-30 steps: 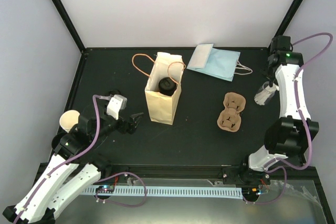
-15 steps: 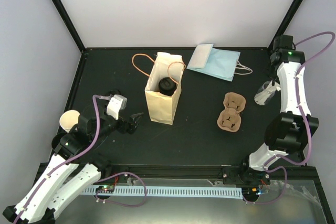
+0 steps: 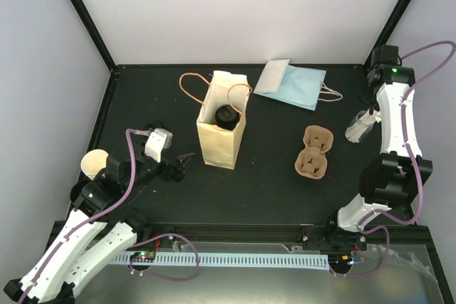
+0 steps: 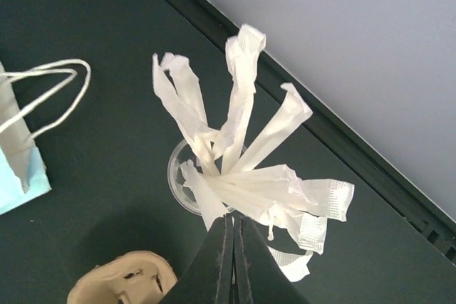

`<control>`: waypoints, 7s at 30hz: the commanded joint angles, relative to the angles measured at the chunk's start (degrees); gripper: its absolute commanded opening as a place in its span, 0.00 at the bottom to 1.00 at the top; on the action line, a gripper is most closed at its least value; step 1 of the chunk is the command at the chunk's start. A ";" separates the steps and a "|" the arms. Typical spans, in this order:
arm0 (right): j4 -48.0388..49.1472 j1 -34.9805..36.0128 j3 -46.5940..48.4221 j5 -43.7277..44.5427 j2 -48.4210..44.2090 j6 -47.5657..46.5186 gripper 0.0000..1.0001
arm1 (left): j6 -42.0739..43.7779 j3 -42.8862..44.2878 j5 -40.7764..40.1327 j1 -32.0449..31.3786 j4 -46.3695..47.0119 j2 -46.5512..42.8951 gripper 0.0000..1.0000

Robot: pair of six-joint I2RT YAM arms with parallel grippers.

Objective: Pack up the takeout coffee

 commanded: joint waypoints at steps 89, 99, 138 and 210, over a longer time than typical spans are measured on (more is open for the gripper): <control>13.20 44.52 23.18 -46.85 -7.84 -10.29 0.01 | 1.14 0.00 -0.06 0.23 1.10 1.40 0.99; 11.47 48.33 27.07 -43.08 -1.20 -11.83 0.01 | 1.05 -0.03 -0.22 0.23 1.11 1.53 0.99; 12.49 40.52 7.36 -16.50 -17.44 -12.58 0.56 | 0.96 -0.09 -0.60 0.22 1.02 1.93 0.99; 7.34 -5.23 -12.40 -8.52 -8.87 3.49 0.38 | 1.10 -0.26 0.04 0.27 1.22 1.40 0.99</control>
